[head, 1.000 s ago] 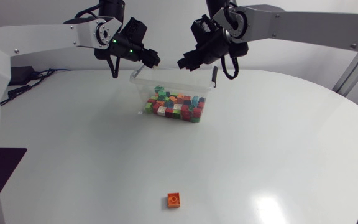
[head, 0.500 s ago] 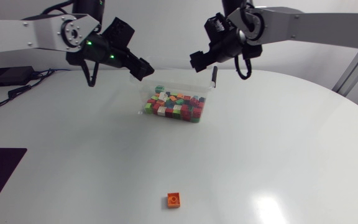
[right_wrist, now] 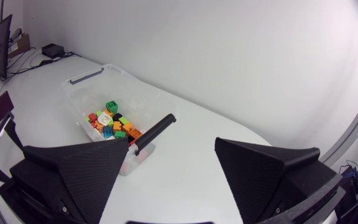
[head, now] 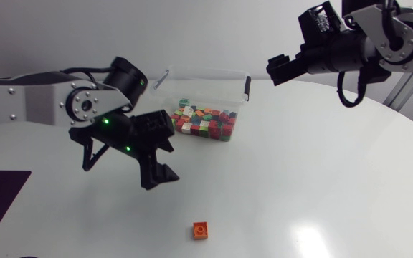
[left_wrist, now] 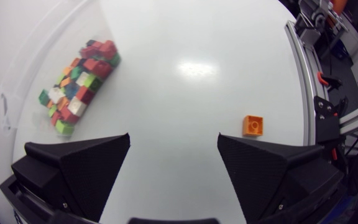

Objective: Place the duplo bricks in the container

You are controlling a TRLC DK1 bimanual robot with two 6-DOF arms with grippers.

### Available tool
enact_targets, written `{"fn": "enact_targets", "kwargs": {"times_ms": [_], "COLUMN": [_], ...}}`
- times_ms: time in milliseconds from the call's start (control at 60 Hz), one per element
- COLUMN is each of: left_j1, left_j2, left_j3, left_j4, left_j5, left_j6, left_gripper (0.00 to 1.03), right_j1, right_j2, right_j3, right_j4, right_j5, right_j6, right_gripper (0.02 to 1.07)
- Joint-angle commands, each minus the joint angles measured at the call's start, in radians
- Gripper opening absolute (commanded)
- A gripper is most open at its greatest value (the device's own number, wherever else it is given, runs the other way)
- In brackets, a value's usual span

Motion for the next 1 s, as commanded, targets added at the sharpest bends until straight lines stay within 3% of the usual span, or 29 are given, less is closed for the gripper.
{"fn": "enact_targets", "kwargs": {"times_ms": [0, 433, 617, 867, 983], "left_j1": [-0.072, -0.273, -0.308, -0.339, -0.348], "left_j2": [0.023, 0.168, 0.207, 0.26, 0.276], "left_j3": [-0.065, -0.118, -0.118, -0.129, -0.14], "left_j4": [-0.015, -0.009, 0.043, 0.082, 0.112], "left_j5": [-0.018, -0.063, -0.063, -0.061, -0.061], "left_j6": [0.04, -0.032, -0.067, -0.086, -0.098], "left_gripper": [0.98, 0.93, 0.91, 0.82, 0.65], "right_j1": [-0.018, -0.073, -0.078, -0.078, -0.078], "right_j2": [-0.061, -0.235, -0.285, -0.364, -0.398], "right_j3": [-0.072, -0.251, -0.289, -0.334, -0.357], "right_j4": [0.02, 0.04, 0.034, 0.014, 0.005], "right_j5": [-0.001, -0.002, -0.002, -0.002, -0.002], "right_j6": [-0.008, -0.005, -0.005, -0.004, -0.004], "right_gripper": [1.02, 1.02, 1.02, 1.02, 1.02]}}
